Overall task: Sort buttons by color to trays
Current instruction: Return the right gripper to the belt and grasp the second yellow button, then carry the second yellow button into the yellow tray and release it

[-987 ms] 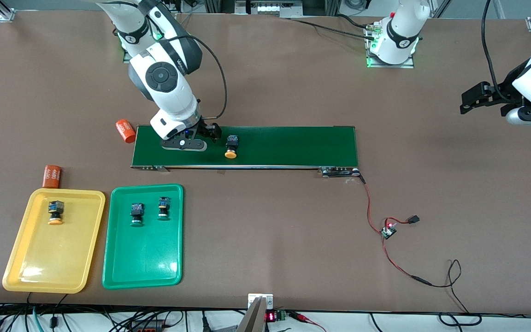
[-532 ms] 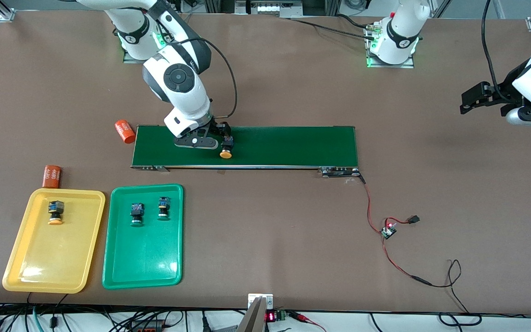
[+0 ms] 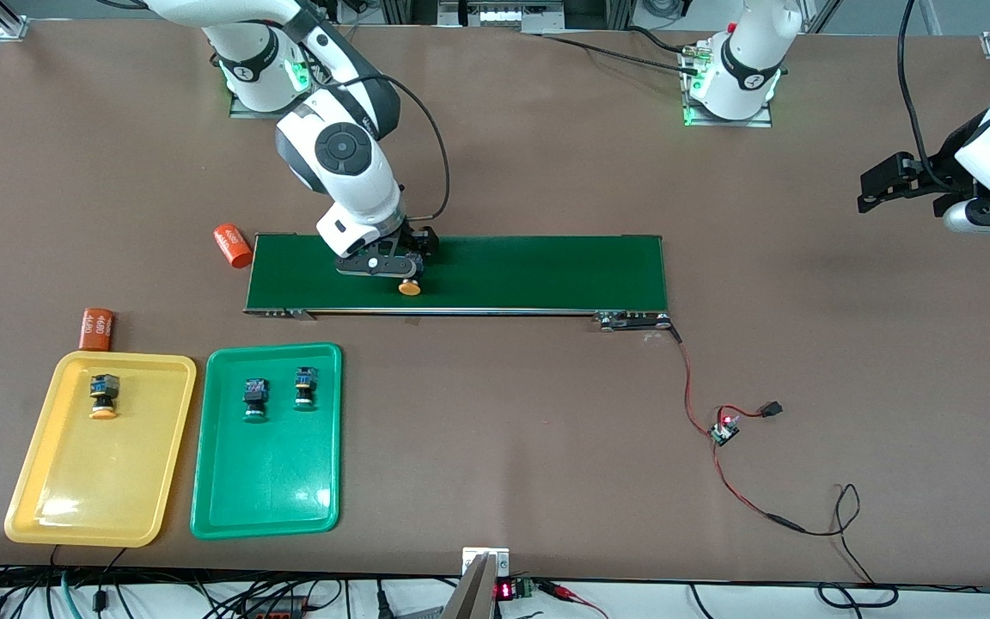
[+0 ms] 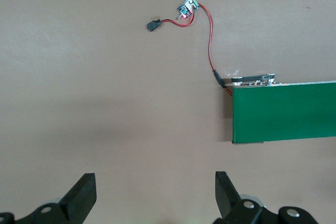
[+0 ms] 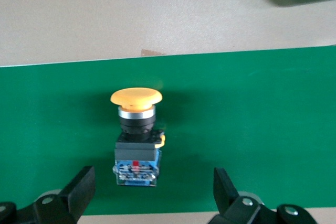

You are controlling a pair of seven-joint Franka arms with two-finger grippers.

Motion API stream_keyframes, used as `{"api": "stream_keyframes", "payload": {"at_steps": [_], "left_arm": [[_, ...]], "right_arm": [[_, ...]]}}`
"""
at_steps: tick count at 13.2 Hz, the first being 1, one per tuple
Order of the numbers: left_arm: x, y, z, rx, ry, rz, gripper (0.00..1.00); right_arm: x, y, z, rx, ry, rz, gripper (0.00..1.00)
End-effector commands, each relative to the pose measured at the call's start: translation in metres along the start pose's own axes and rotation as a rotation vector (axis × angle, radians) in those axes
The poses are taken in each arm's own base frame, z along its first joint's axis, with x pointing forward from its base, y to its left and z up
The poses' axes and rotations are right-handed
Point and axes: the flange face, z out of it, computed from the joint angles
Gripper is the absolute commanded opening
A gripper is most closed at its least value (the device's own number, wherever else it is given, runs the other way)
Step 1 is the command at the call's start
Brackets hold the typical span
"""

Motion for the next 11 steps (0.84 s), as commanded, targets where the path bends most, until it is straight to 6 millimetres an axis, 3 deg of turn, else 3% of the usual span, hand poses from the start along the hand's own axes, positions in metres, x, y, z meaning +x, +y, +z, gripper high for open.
{"api": "stream_keyframes", "payload": {"at_steps": [1,5,8,10,11], "left_arm": [[-0.002,0.001,-0.008,-0.016,0.001,-0.007,1.00],[-0.002,0.002,-0.008,-0.016,0.001,-0.005,1.00],[-0.002,0.002,-0.008,-0.016,0.001,-0.005,1.00],[-0.002,0.002,-0.008,-0.018,0.001,-0.005,1.00],[-0.002,0.002,-0.008,-0.016,0.001,-0.005,1.00]], "right_arm": [[0.008,0.001,0.017,-0.001,0.019,0.003,1.00],[0.016,0.010,0.034,-0.020,0.043,-0.024,0.61],[0.017,0.013,0.035,-0.024,0.044,-0.018,0.14],[0.022,0.013,0.028,-0.014,0.051,-0.005,0.00],[0.033,0.015,0.016,-0.014,0.066,0.004,0.00]]}}
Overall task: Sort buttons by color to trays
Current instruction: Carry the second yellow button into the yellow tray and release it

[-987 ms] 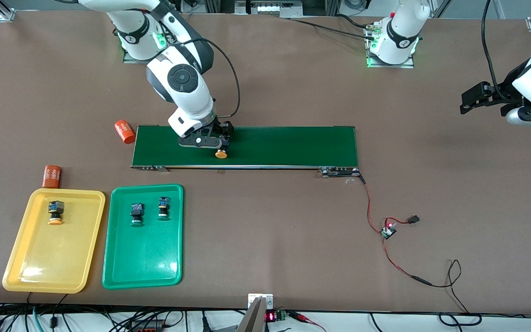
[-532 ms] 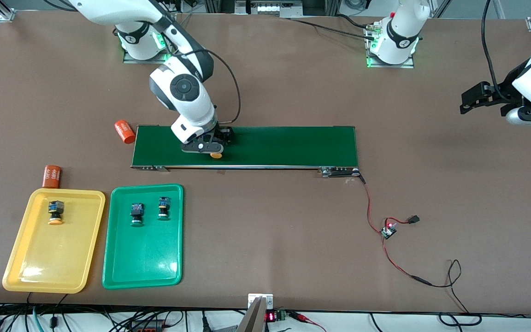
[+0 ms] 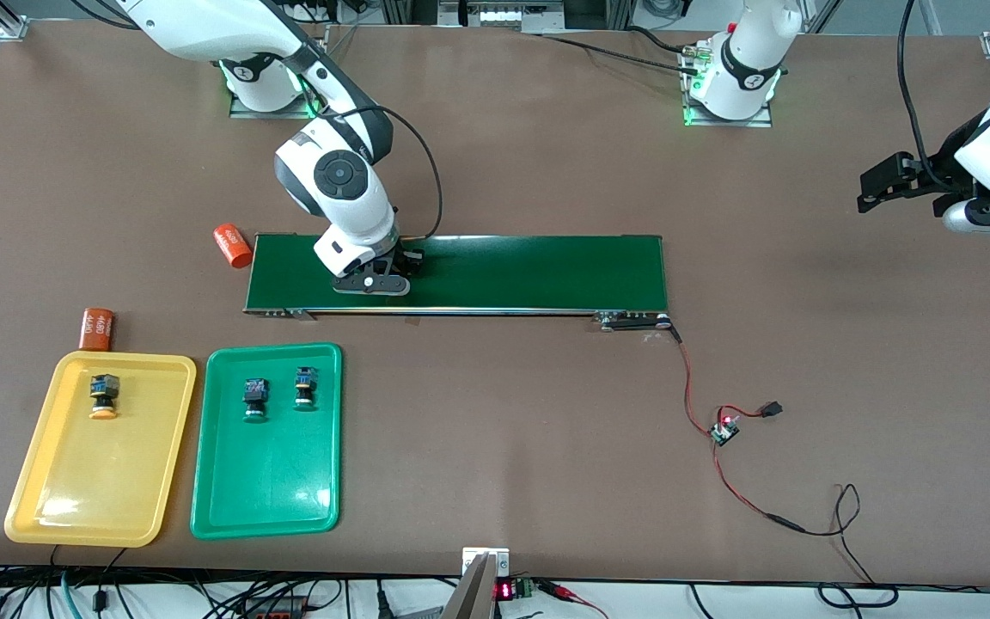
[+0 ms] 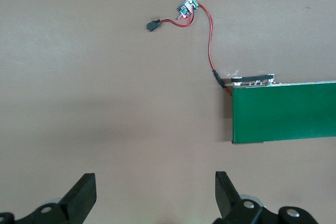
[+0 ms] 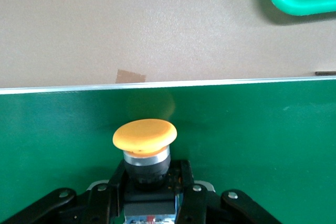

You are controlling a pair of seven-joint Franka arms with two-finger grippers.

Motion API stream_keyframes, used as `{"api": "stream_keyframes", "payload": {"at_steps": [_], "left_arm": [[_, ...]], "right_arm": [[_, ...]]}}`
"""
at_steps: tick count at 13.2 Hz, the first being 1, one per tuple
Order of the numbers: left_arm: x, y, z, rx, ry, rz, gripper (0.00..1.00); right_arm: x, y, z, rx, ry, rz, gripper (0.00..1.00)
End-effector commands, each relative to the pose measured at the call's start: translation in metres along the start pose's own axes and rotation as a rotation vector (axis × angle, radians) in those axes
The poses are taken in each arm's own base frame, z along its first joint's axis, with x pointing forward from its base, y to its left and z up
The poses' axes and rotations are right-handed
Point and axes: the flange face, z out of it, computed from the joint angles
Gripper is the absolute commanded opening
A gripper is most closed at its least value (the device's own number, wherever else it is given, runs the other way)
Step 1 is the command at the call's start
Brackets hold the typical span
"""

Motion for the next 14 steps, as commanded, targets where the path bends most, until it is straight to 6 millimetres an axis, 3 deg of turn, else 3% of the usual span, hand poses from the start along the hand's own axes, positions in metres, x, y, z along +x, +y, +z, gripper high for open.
{"api": "stream_keyframes", "payload": {"at_steps": [1,4,6,8,12,14], "left_arm": [[-0.002,0.002,-0.008,-0.018,0.000,-0.006,1.00],[-0.002,0.001,-0.008,-0.016,0.000,-0.006,1.00],[-0.002,0.001,-0.008,-0.016,0.000,-0.007,1.00],[-0.002,0.002,-0.008,-0.018,0.000,-0.006,1.00],[-0.001,0.002,-0.007,-0.018,0.000,-0.006,1.00],[-0.002,0.002,-0.008,-0.017,0.000,-0.004,1.00]], "right_arm": [[0.025,0.002,-0.032,-0.019,0.036,0.032,0.00],[0.072,0.024,-0.085,-0.037,0.026,0.047,0.00],[0.109,0.062,-0.110,-0.006,0.029,0.046,0.00],[0.141,0.111,-0.120,0.020,0.027,0.012,0.00],[0.191,0.221,-0.094,0.024,-0.013,-0.093,0.00],[0.205,0.272,-0.080,0.006,-0.022,-0.131,0.00]]}}
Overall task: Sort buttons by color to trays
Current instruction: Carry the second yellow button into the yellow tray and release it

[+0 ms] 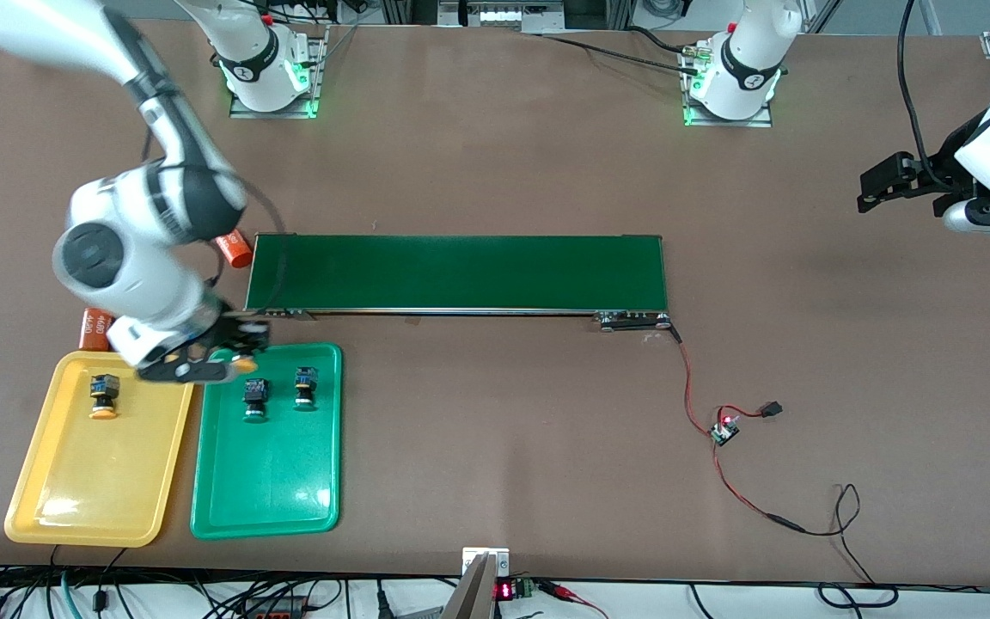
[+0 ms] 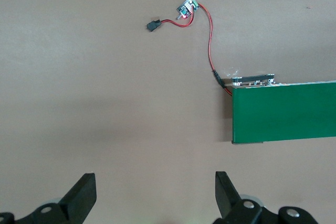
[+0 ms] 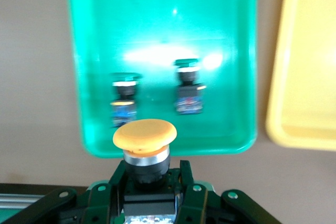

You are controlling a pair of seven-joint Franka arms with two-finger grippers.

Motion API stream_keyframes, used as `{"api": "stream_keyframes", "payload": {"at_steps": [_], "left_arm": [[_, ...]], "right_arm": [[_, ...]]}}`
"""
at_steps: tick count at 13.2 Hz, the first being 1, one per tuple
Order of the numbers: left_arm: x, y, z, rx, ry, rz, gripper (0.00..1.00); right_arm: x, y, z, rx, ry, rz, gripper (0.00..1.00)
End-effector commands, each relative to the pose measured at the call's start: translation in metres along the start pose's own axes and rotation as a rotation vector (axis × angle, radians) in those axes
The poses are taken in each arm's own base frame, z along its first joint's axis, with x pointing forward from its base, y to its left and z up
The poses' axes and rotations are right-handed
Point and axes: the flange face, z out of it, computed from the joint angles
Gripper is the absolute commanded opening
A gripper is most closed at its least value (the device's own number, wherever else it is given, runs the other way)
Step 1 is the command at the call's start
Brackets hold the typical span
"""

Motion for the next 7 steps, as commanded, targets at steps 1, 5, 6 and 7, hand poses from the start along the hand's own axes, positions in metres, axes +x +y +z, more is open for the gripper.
{"api": "stream_keyframes", "payload": {"at_steps": [1,5,6,7], "left_arm": [[-0.001,0.002,-0.007,-0.018,0.000,-0.005,1.00],[-0.001,0.002,-0.007,-0.018,0.000,-0.005,1.00],[-0.001,0.002,-0.007,-0.018,0.000,-0.005,1.00],[-0.001,0.002,-0.007,-0.018,0.000,-0.005,1.00]], "right_arm": [[0.017,0.051,0.019,-0.023,-0.021,-0.057,0.00],[0.022,0.147,0.065,-0.095,0.031,-0.088,0.00],[0.022,0.161,0.076,-0.082,0.039,-0.088,0.00],[0.020,0.172,0.086,-0.073,0.044,-0.078,0.00]]}}
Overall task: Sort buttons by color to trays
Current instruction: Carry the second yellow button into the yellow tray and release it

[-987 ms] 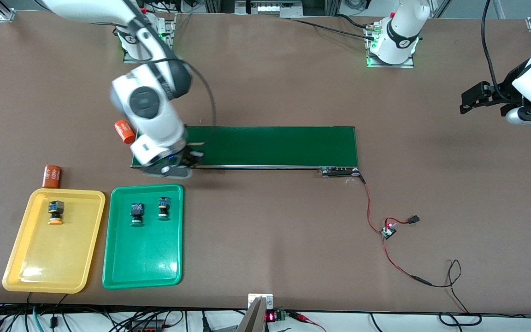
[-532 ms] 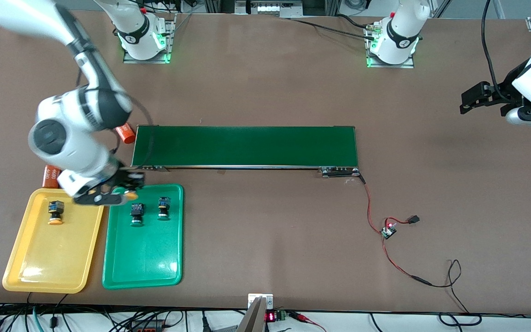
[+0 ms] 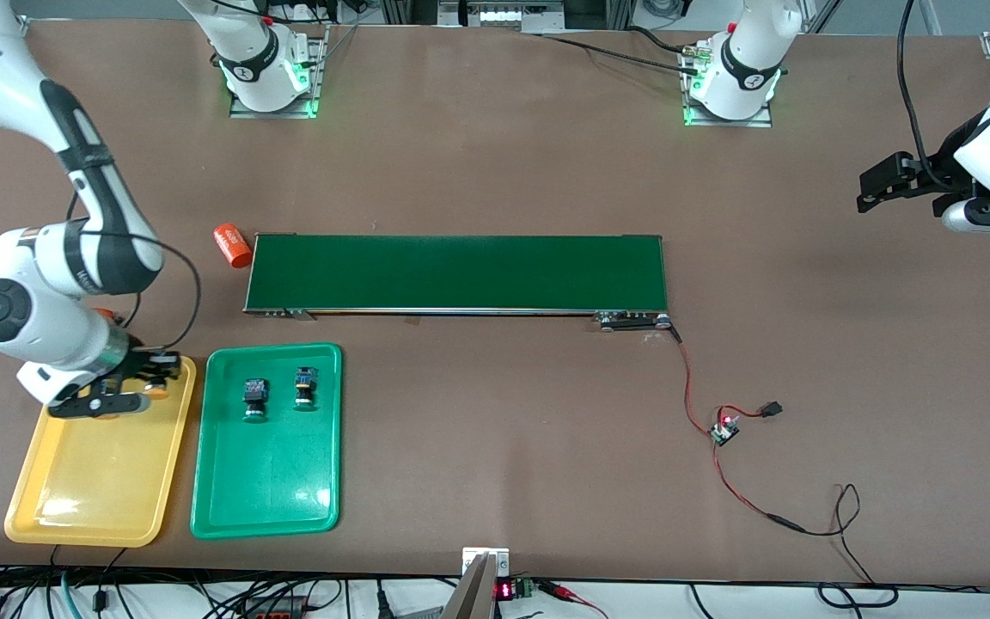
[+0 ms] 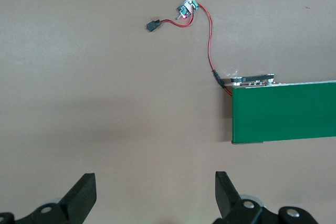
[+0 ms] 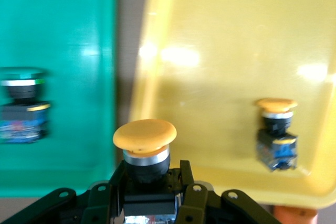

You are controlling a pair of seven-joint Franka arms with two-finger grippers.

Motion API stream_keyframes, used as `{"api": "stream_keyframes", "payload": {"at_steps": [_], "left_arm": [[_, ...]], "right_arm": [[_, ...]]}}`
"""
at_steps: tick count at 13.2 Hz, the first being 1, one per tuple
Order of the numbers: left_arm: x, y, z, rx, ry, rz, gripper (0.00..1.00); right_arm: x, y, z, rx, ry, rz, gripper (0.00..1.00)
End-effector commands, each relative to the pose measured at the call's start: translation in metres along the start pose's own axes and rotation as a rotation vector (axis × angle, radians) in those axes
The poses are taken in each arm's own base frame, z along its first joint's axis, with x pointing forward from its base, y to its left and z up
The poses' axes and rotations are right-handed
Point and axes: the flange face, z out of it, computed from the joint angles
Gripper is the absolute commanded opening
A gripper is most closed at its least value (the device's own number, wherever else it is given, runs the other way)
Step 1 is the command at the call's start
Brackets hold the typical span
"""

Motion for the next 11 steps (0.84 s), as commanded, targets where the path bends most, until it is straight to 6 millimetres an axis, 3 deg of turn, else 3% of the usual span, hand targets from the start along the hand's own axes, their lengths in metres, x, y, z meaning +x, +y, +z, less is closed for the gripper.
{"api": "stream_keyframes", "payload": {"at_steps": [1,2,7,9,10,11], "left_arm": [[-0.001,0.002,-0.007,-0.018,0.001,-0.006,1.00],[-0.001,0.002,-0.007,-0.018,0.000,-0.006,1.00],[-0.001,0.002,-0.007,-0.018,0.000,-0.006,1.00],[-0.001,0.002,-0.007,-0.018,0.000,-0.006,1.00],[-0.001,0.002,-0.007,-0.017,0.000,-0.004,1.00],[-0.001,0.002,-0.007,-0.018,0.000,-0.006,1.00]], "right_arm": [[0.002,0.028,0.025,0.020,0.031,-0.005,0.00],[-0.001,0.037,0.035,0.008,0.037,0.000,0.00],[-0.001,0.045,0.058,0.001,0.078,-0.001,0.00],[-0.003,0.048,0.067,0.001,0.075,0.005,0.10],[-0.003,0.046,0.068,0.002,0.074,0.003,0.46],[-0.004,0.044,0.069,0.004,0.071,0.012,0.99]]}}
